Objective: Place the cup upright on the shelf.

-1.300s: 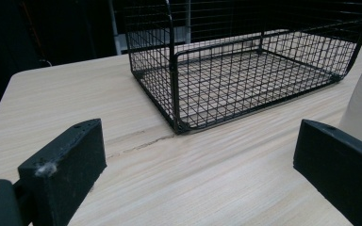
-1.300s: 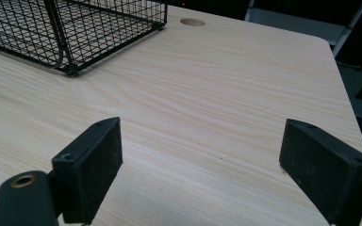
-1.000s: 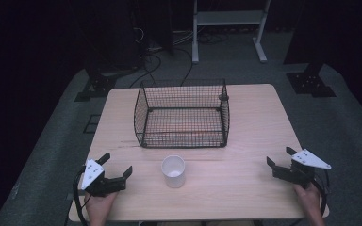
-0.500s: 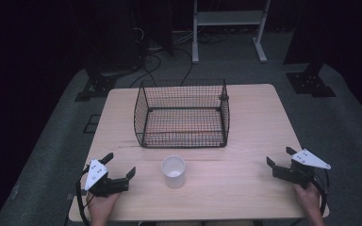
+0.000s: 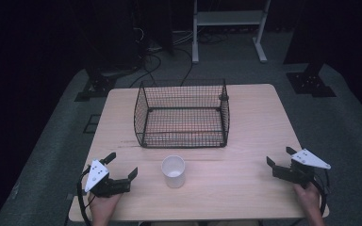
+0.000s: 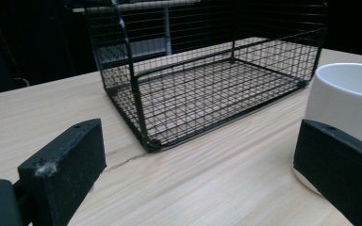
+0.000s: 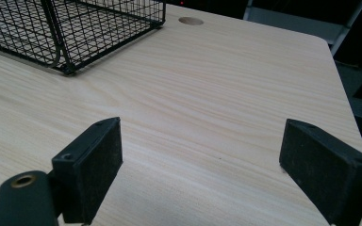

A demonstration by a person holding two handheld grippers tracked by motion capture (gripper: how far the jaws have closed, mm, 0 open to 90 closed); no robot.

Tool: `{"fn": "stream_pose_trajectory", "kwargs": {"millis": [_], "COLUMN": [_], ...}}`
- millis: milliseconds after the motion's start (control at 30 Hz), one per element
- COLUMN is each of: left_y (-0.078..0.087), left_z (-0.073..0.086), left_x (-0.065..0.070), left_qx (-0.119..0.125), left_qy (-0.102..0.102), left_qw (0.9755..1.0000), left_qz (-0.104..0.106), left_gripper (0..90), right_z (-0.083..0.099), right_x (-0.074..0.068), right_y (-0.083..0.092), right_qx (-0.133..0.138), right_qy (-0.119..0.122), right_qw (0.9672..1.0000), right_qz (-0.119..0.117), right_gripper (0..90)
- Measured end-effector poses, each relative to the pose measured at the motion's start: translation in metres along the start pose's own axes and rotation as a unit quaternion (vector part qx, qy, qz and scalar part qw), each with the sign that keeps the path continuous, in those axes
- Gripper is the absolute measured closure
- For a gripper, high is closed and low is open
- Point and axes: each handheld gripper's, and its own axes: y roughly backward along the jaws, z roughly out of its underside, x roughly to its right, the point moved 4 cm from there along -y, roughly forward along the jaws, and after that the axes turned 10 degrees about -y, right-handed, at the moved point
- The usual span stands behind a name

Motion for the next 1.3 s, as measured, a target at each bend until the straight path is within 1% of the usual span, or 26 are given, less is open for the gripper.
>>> {"fn": "stream_pose_trajectory", "kwargs": {"millis": [67,100,133,200,300,400,467,567,633,767,1067,1300], "left_y": [0.0,0.0,0.0,0.0,0.0,0.0,-0.001,-0.002,-0.002,-0.004,-0.009,-0.012], "left_z": [-0.002,-0.004,-0.004,-0.006,-0.007,-0.008,-0.01,-0.011,-0.013,-0.015,-0.02,-0.023], "left_x": [0.002,0.004,0.004,0.006,0.011,0.014,0.016,0.02,0.023,0.03,0.04,0.047], "left_qx": [0.001,0.008,0.008,0.013,0.017,0.023,0.024,0.023,0.024,0.027,0.025,0.024], "left_qy": [-0.003,-0.003,-0.003,-0.008,-0.015,-0.015,-0.018,-0.019,-0.024,-0.031,-0.037,-0.045], "left_qw": [1.0,0.9999,0.9999,0.9997,0.9992,0.9986,0.9982,0.9975,0.9969,0.9953,0.9926,0.9911], "left_qz": [0.005,0.012,0.012,0.021,0.034,0.045,0.052,0.064,0.07,0.088,0.113,0.123], "left_gripper": [2.2,2.2,2.2,2.2,2.2,2.2,2.2,2.2,2.2,2.2,2.2,2.2], "right_z": [0.0,0.0,0.0,0.0,0.0,0.0,0.0,0.0,0.0,0.0,0.0,0.0], "right_x": [0.0,0.0,0.0,0.0,0.0,0.0,-0.001,-0.001,-0.001,0.0,-0.001,-0.001], "right_y": [0.0,0.0,0.0,0.0,0.0,0.0,0.0,0.0,0.0,0.001,0.0,0.0], "right_qx": [0.0,0.0,0.0,0.0,0.0,0.0,0.0,0.001,0.001,0.001,0.001,0.001], "right_qy": [0.0,0.0,0.0,0.0,0.001,0.002,0.002,0.003,0.004,0.001,0.001,0.003], "right_qw": [1.0,1.0,1.0,1.0,1.0,1.0,1.0,1.0,1.0,1.0,1.0,1.0], "right_qz": [0.0,0.0,0.0,0.0,0.0,0.0,-0.001,-0.001,0.0,0.0,-0.002,-0.002], "right_gripper": [13.1,13.1,13.1,13.1,13.1,13.0,13.1,13.1,13.1,13.1,13.1,13.1]}}
